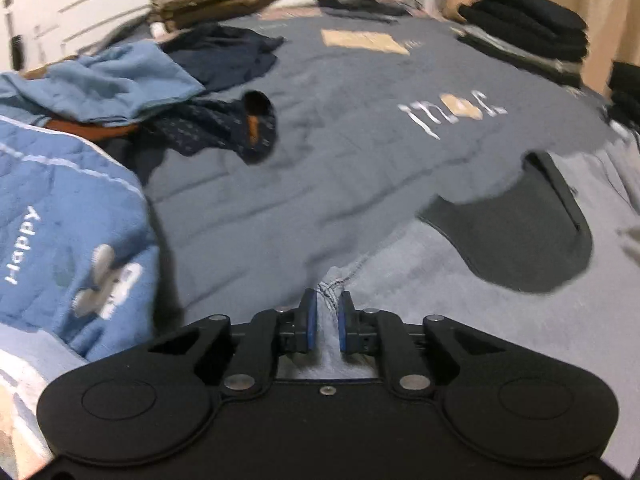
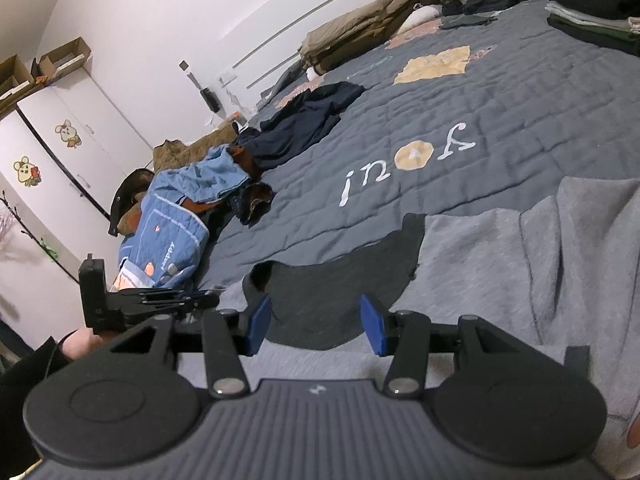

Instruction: Fold clothes

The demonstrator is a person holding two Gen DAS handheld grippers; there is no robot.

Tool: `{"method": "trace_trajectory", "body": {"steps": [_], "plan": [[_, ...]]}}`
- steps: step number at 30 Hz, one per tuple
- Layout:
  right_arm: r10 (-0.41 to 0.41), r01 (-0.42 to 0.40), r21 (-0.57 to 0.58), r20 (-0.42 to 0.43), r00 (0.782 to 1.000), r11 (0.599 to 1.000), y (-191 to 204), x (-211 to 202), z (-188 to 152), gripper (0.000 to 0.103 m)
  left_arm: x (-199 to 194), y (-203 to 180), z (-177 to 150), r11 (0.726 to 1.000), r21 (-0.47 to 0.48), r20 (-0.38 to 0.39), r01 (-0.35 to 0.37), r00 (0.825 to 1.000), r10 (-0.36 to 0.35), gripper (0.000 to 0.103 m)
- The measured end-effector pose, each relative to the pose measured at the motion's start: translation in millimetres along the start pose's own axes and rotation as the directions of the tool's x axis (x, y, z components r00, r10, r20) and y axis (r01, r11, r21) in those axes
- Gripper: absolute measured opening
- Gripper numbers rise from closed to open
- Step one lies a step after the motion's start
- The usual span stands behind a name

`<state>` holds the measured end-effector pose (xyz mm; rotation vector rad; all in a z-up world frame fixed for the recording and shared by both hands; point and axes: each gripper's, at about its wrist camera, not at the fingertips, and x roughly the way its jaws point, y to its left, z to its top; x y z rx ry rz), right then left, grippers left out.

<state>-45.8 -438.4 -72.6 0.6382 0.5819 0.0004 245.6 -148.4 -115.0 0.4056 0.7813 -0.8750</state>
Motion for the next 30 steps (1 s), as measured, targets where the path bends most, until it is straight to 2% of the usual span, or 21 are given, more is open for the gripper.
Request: {"method": "trace_trajectory", "body": {"steps": [1, 3, 4, 8, 9, 10, 11, 13, 16, 19, 22, 27, 30], "plan": [[-0.003, 0.003, 0.002, 0.007, 1.000, 1.000, -1, -2, 1, 0.049, 2, 0, 0, 1.000, -0.013, -0.016, 0.004, 1.000, -0.004, 0.012], [-0.005, 0.005, 0.006, 0.018, 1.000, 1.000, -5, -7, 5, 0.049, -1, -5, 1, 0.999, -0.008, -0.027, -0.033, 0.999, 0.033, 0.022], [-0.009, 0.009, 0.008, 0.022, 1.000, 1.000, -6, -10, 7, 0.049, -7, -7, 2, 0.999, -0.009, -0.015, -0.054, 0.998, 0.054, 0.030], [-0.053, 0.053, 0.001, 0.028, 0.998, 0.999, -16, -22, 14, 0.049, -50, -20, 2, 0.995, -0.081, 0.089, -0.065, 0.993, 0.072, 0.038], [-0.069, 0.070, 0.000, 0.028, 0.997, 0.998, -19, -25, 16, 0.049, -61, -26, 0, 0.993, -0.096, 0.113, -0.066, 0.991, 0.076, 0.043], [-0.086, 0.086, -0.002, 0.028, 0.996, 0.996, -22, -28, 17, 0.049, -73, -34, -4, 0.990, -0.126, 0.151, -0.058, 0.985, 0.077, 0.053], [-0.102, 0.102, -0.003, 0.028, 0.994, 0.995, -26, -31, 18, 0.049, -85, -44, -9, 0.988, -0.149, 0.191, -0.037, 0.979, 0.066, 0.057], [-0.135, 0.135, -0.006, 0.027, 0.991, 0.991, -32, -36, 21, 0.049, -106, -69, -20, 0.987, -0.160, 0.232, -0.011, 0.972, 0.048, 0.059], [-0.185, 0.185, -0.011, 0.026, 0.982, 0.983, -42, -45, 23, 0.049, -120, -109, -37, 0.990, -0.139, 0.237, 0.031, 0.971, 0.003, 0.060], [-0.219, 0.219, -0.016, 0.011, 0.976, 0.976, -52, -52, 21, 0.049, -117, -149, -51, 0.995, -0.092, 0.211, 0.047, 0.977, -0.027, 0.060], [-0.237, 0.236, -0.029, -0.022, 0.971, 0.971, -60, -56, 16, 0.049, -111, -174, -59, 0.991, -0.105, 0.213, 0.088, 0.975, -0.064, 0.060], [-0.254, 0.251, -0.071, -0.049, 0.966, 0.965, -65, -61, 6, 0.049, -111, -202, -62, 0.985, -0.130, 0.229, 0.117, 0.970, -0.085, 0.061], [-0.264, 0.256, -0.093, -0.082, 0.961, 0.962, -69, -57, 1, 0.049, -114, -213, -64, 0.981, -0.132, 0.270, 0.140, 0.958, -0.100, 0.075]]}}
